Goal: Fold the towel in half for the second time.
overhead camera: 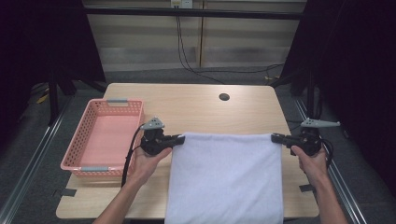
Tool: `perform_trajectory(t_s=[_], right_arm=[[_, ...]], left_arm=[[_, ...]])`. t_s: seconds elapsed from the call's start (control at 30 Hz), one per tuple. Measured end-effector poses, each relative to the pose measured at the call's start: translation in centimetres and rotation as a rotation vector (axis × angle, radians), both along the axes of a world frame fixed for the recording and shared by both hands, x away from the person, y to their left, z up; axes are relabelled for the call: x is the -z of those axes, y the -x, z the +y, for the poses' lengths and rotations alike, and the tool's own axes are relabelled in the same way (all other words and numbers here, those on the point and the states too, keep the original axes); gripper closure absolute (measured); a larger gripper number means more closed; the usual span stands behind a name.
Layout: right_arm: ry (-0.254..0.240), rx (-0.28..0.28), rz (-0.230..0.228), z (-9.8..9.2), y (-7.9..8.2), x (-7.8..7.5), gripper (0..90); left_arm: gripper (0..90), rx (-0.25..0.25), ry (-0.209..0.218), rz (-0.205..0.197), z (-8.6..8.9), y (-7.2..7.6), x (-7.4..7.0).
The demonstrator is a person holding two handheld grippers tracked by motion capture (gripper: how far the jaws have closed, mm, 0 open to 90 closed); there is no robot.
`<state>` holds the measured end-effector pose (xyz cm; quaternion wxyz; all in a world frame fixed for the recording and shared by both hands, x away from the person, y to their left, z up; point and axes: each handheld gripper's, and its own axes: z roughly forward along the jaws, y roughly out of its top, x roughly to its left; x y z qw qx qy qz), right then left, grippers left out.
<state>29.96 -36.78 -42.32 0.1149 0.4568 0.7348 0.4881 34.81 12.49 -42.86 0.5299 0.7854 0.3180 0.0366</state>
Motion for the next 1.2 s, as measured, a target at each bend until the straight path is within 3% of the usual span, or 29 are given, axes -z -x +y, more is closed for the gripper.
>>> perform_trajectory(t_s=[0.07, 0.23, 0.3, 0.37, 0.47, 0.5, 0.6, 0.73, 0.87, 0.93, 1.0, 1.07, 1.13, 1.2], right_arm=[[-0.012, 0.009, -0.030, 0.0, -0.3, -1.4, 84.1], [-0.015, 0.021, -0.087, 0.3, -1.7, -3.9, 84.1], [-0.014, 0.025, -0.104, 0.5, -2.5, -4.7, 84.2], [-0.015, 0.031, -0.106, 0.7, -3.5, -5.4, 84.2], [-0.004, 0.044, -0.114, 1.0, -4.8, -6.1, 84.3], [-0.002, 0.045, -0.117, 1.1, -5.1, -6.4, 84.3], [-0.010, 0.041, -0.135, 1.4, -5.3, -7.0, 84.3], [0.005, 0.000, -0.133, 1.5, -3.7, -6.4, 84.3], [0.008, -0.051, -0.121, 1.2, -0.6, -5.0, 84.1], [-0.005, -0.074, -0.108, 1.1, 1.3, -4.0, 84.0], [0.003, -0.088, -0.091, 1.1, 2.9, -2.9, 83.8], [0.004, -0.105, -0.068, 1.1, 4.3, -1.7, 83.5], [0.005, -0.120, -0.045, 1.2, 5.6, -0.5, 82.8], [0.022, -0.134, -0.019, 1.4, 6.6, 0.5, 80.8]], left_arm=[[82.5, 0.000, 0.005, -0.033, 0.3, -0.1, -1.4], [82.5, -0.031, 0.010, -0.067, 1.0, -1.9, -3.5], [82.4, -0.044, -0.018, -0.091, 1.1, -2.8, -4.1], [82.4, -0.067, -0.010, -0.091, 1.2, -3.7, -4.6], [82.3, -0.069, -0.032, -0.112, 0.9, -4.6, -5.0], [82.3, -0.076, -0.026, -0.132, 0.9, -4.7, -5.1], [82.2, -0.080, -0.009, -0.139, 1.3, -4.5, -5.1], [82.0, -0.040, -0.003, -0.143, 2.1, -2.6, -4.5], [81.4, 0.015, -0.013, -0.146, 2.5, 0.3, -3.6], [81.2, 0.027, 0.003, -0.134, 2.6, 1.5, -3.0], [81.2, 0.054, -0.023, -0.126, 2.5, 3.0, -2.1], [81.2, 0.086, -0.048, -0.093, 2.1, 4.2, -1.2], [81.0, 0.113, -0.115, -0.094, 1.5, 5.5, -0.7], [79.8, 0.139, -0.145, -0.086, 1.4, 6.2, 0.0]])
